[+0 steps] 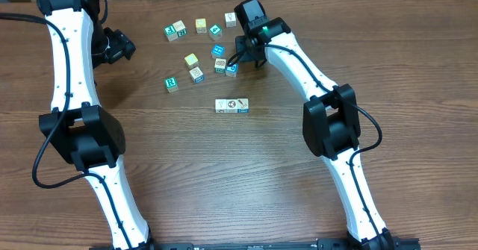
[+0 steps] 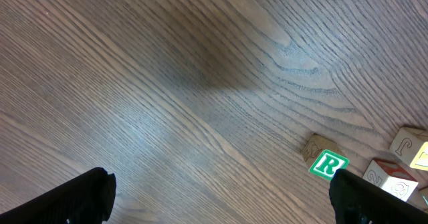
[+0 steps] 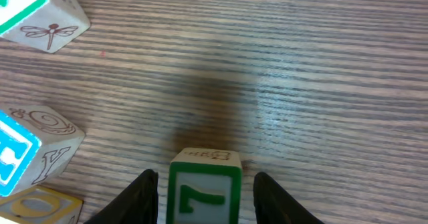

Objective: Form a horizontal line
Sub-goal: 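Grasp the green-lettered 7 block with the right gripper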

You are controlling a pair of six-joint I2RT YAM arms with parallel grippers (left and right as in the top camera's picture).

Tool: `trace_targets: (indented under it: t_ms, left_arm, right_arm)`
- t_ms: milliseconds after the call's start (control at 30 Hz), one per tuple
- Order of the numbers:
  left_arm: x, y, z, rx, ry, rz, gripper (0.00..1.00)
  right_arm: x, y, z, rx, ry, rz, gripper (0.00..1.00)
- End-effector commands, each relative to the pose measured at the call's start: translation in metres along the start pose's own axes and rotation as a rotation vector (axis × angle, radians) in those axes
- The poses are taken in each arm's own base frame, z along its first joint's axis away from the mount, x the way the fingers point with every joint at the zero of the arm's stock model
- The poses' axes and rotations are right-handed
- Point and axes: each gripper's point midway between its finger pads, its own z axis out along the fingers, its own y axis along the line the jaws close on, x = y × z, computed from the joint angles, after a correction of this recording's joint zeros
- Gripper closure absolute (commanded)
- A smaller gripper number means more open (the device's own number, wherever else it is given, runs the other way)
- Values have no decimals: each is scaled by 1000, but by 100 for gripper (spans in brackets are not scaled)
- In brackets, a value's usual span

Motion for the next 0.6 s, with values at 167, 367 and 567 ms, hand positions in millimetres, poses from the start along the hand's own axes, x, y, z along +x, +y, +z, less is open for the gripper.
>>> trace_targets:
  t_ms: [167,367,567]
  left_arm:
    - [2,-2,-2,0,-3,4,0]
    - [2,-2,-2,0,-3,4,0]
    - [2,-2,-2,0,-3,4,0]
  right_arm:
    - [-11,-5,-12,6,-32,8,73]
    - [-10,-5,-12,6,-30,8,55]
    - [-11,-4,-12,5,-33,8,67]
